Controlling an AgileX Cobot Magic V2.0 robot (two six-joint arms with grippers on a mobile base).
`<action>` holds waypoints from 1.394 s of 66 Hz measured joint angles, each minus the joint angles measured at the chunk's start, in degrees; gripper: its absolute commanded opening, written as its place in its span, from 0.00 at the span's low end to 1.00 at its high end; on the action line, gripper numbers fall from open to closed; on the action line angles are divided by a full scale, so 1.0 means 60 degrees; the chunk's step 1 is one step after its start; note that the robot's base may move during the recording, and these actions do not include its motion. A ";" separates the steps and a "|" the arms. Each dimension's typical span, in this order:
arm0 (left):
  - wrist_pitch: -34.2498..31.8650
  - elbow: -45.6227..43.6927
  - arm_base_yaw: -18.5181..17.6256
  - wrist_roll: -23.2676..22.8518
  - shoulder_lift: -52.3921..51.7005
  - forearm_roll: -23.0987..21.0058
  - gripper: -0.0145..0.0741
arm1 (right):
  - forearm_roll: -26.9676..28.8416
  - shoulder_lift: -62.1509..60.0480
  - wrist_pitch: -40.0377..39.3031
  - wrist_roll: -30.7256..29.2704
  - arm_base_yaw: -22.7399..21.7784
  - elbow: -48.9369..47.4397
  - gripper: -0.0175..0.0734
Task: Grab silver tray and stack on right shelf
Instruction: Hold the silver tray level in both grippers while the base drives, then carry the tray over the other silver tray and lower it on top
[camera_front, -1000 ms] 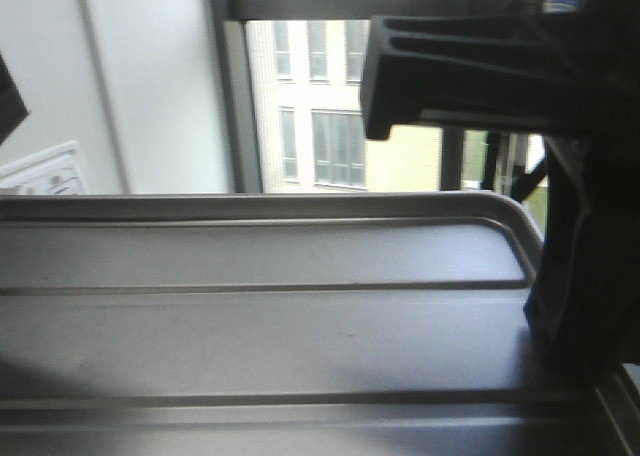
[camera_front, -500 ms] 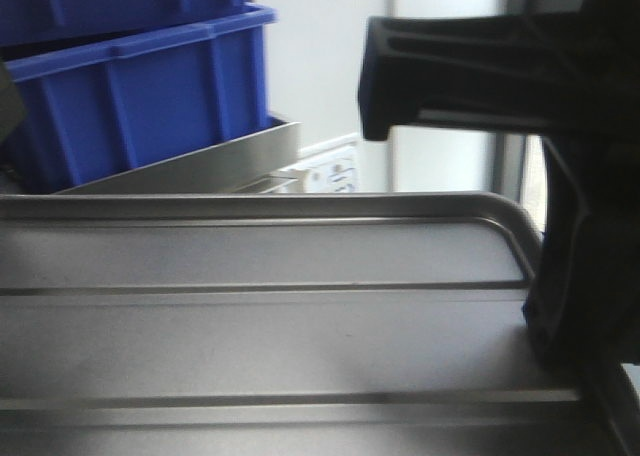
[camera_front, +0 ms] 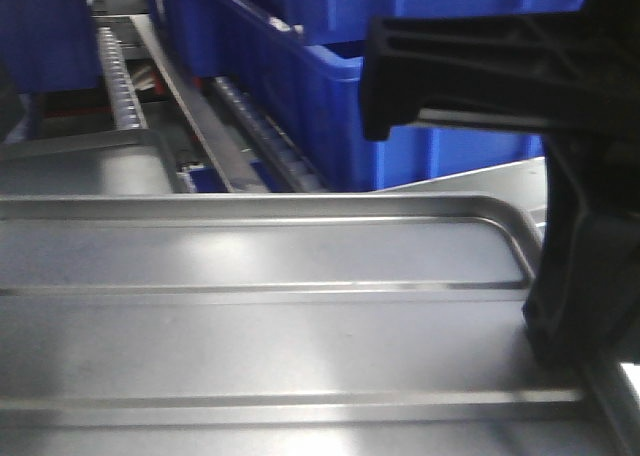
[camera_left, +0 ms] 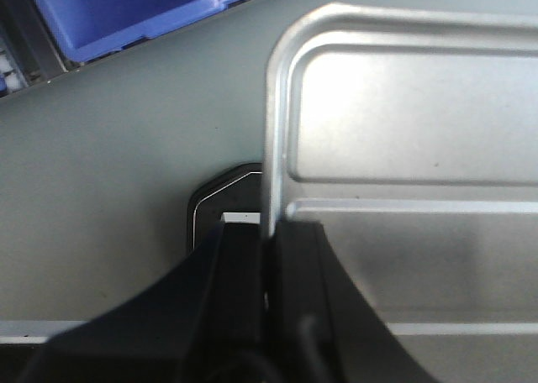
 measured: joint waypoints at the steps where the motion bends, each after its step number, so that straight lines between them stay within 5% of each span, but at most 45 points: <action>1: 0.0000 0.0000 0.0000 0.0000 0.0000 0.0000 0.05 | 0.0000 0.0000 0.0000 0.0000 0.0000 0.0000 0.26; 92: 0.0024 0.0000 0.0000 0.0000 0.0000 0.0000 0.05 | 0.0000 0.0000 -0.0022 0.0000 0.0000 0.0000 0.26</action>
